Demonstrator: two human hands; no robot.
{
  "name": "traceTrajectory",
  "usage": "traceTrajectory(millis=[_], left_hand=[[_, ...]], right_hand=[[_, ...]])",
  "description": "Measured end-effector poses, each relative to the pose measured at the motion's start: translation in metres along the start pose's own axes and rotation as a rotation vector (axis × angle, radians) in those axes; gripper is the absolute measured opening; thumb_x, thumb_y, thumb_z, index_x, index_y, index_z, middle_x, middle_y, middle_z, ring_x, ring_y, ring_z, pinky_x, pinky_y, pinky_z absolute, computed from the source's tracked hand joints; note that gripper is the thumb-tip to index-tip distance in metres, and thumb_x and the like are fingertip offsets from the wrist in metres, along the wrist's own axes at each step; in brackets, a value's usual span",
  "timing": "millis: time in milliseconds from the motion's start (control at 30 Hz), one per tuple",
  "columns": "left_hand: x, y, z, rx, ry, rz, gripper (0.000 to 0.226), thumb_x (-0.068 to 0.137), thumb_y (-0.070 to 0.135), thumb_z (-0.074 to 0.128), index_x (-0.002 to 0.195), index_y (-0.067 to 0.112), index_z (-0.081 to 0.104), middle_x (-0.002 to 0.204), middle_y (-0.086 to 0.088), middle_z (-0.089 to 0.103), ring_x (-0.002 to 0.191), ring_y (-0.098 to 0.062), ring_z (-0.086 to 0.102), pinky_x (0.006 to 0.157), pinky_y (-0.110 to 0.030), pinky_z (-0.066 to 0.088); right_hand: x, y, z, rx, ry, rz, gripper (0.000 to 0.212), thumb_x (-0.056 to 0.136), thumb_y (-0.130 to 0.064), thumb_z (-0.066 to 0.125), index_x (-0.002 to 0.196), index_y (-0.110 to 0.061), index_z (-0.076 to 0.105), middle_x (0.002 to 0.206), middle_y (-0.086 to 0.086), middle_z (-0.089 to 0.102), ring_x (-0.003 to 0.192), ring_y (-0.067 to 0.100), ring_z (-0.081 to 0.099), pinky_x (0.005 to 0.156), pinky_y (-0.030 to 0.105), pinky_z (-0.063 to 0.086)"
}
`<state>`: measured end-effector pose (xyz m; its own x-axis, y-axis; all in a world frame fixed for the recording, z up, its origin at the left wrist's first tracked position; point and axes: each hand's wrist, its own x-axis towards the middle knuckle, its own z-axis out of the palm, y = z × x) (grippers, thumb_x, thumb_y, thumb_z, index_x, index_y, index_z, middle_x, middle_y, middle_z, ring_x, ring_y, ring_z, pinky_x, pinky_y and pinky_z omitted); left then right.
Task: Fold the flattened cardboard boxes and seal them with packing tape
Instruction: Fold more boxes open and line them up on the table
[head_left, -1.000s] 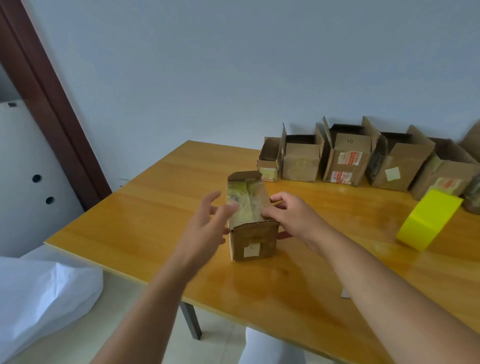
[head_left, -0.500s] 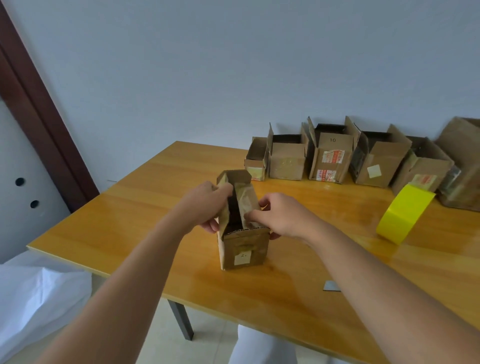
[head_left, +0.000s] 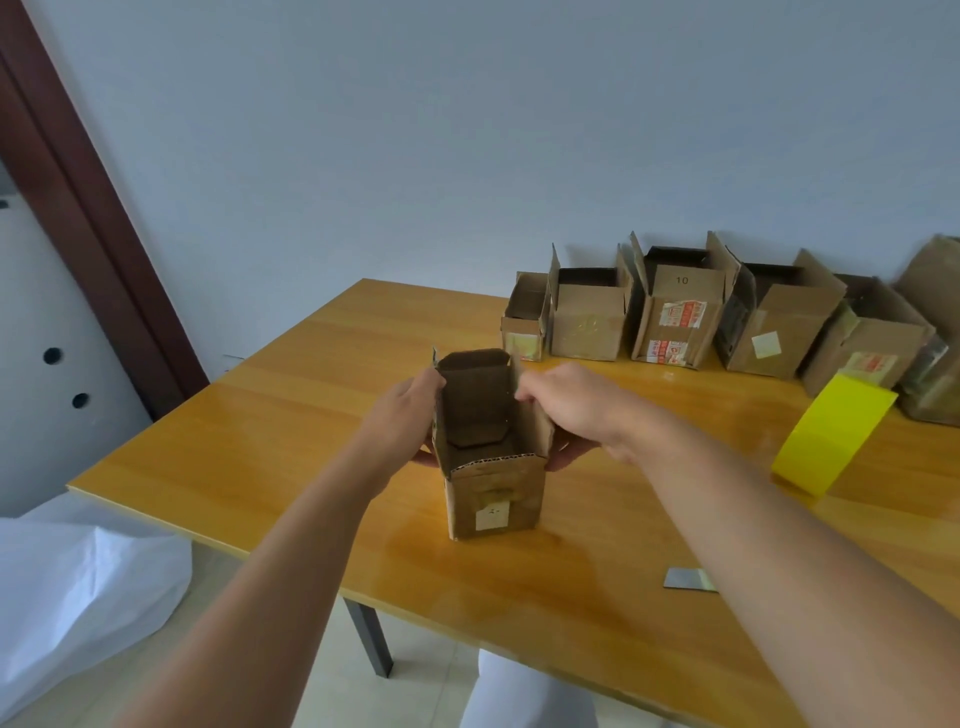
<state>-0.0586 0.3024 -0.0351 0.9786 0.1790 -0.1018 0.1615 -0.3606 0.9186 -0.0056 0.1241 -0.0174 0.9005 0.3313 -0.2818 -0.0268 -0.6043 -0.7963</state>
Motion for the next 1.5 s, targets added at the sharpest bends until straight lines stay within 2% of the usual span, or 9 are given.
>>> traceTrajectory(millis=[200,600,700,833,967,1067,1167,1333,1500], left_hand=[[0.012,-0.001,-0.004,-0.154,0.065,-0.026,0.027,0.105,0.033,0.034,0.099,0.020,0.057,0.102,-0.011,0.062,0.089,-0.023,0.062,0.060,-0.029,0.051],[0.014,-0.045,-0.014,-0.469,0.084,-0.162,0.033,0.104,0.020,0.051,0.134,0.033,0.050,0.117,-0.012,0.065,0.089,-0.022,0.067,0.066,-0.039,0.060],[0.014,-0.041,-0.003,-0.525,0.244,-0.141,0.016,0.104,0.025,0.050,0.119,0.021,0.056,0.115,-0.015,0.066,0.088,-0.022,0.066,0.065,-0.036,0.058],[0.010,-0.044,-0.003,-0.803,0.192,-0.055,0.048,0.102,0.052,0.040,0.133,0.017,0.048,0.119,-0.011,0.067,0.111,-0.023,0.066,0.094,-0.040,0.053],[0.011,-0.059,0.002,-0.522,0.079,0.042,0.096,0.075,0.091,0.036,0.148,0.029,0.041,0.139,0.001,0.056,0.132,-0.015,0.048,0.114,-0.041,0.032],[0.015,-0.063,0.003,-0.406,0.079,0.093,0.078,0.079,0.074,0.050,0.142,0.029,0.042,0.130,0.013,0.055,0.124,-0.009,0.048,0.105,-0.033,0.034],[0.032,-0.070,0.005,-0.270,0.101,0.089,0.089,0.087,0.041,0.073,0.154,0.032,0.015,0.134,0.016,0.045,0.120,-0.005,0.045,0.095,-0.023,0.036],[0.082,-0.079,0.012,0.096,0.330,-0.004,0.131,0.055,0.068,0.083,0.155,0.031,0.006,0.157,0.001,0.030,0.144,-0.027,0.030,0.113,-0.050,0.037],[0.127,-0.065,0.024,0.157,0.428,-0.042,0.121,0.079,0.055,0.075,0.157,0.016,-0.008,0.164,-0.006,0.010,0.148,-0.029,0.021,0.115,-0.047,0.032]], right_hand=[[0.000,0.024,-0.010,0.446,-0.033,0.081,0.038,0.101,-0.039,0.049,0.125,-0.010,0.052,0.090,0.018,0.061,0.079,0.034,0.068,0.082,0.052,0.060],[0.012,0.054,0.018,0.808,-0.046,0.138,0.037,0.102,-0.035,0.050,0.134,-0.017,0.050,0.127,0.018,0.059,0.111,0.036,0.062,0.074,0.045,0.059],[0.012,0.055,0.024,0.798,0.047,0.096,0.045,0.100,-0.050,0.047,0.134,-0.021,0.051,0.124,0.016,0.062,0.110,0.035,0.063,0.081,0.048,0.059],[0.015,0.040,0.033,0.750,0.063,0.023,0.074,0.090,-0.076,0.033,0.142,-0.026,0.045,0.134,0.012,0.056,0.120,0.032,0.056,0.079,0.044,0.058],[0.025,0.030,0.055,0.633,0.001,-0.075,0.083,0.087,-0.082,0.025,0.151,-0.030,0.035,0.149,0.001,0.045,0.137,0.026,0.042,0.106,0.047,0.044],[0.035,0.027,0.067,0.651,0.012,-0.096,0.074,0.095,-0.072,0.025,0.151,-0.025,0.033,0.150,0.000,0.041,0.140,0.024,0.038,0.111,0.043,0.038],[0.048,0.024,0.069,0.703,-0.034,-0.139,0.063,0.099,-0.066,0.020,0.143,-0.029,0.044,0.146,0.001,0.047,0.139,0.023,0.039,0.114,0.046,0.034],[0.073,0.012,0.065,0.584,-0.060,-0.142,0.076,0.096,-0.070,0.013,0.151,-0.021,0.035,0.157,0.000,0.037,0.145,0.022,0.031,0.118,0.051,0.028],[0.099,0.019,0.053,0.281,0.024,-0.111,0.066,0.100,-0.066,0.023,0.146,-0.022,0.041,0.148,-0.001,0.045,0.139,0.021,0.039,0.113,0.043,0.033]])
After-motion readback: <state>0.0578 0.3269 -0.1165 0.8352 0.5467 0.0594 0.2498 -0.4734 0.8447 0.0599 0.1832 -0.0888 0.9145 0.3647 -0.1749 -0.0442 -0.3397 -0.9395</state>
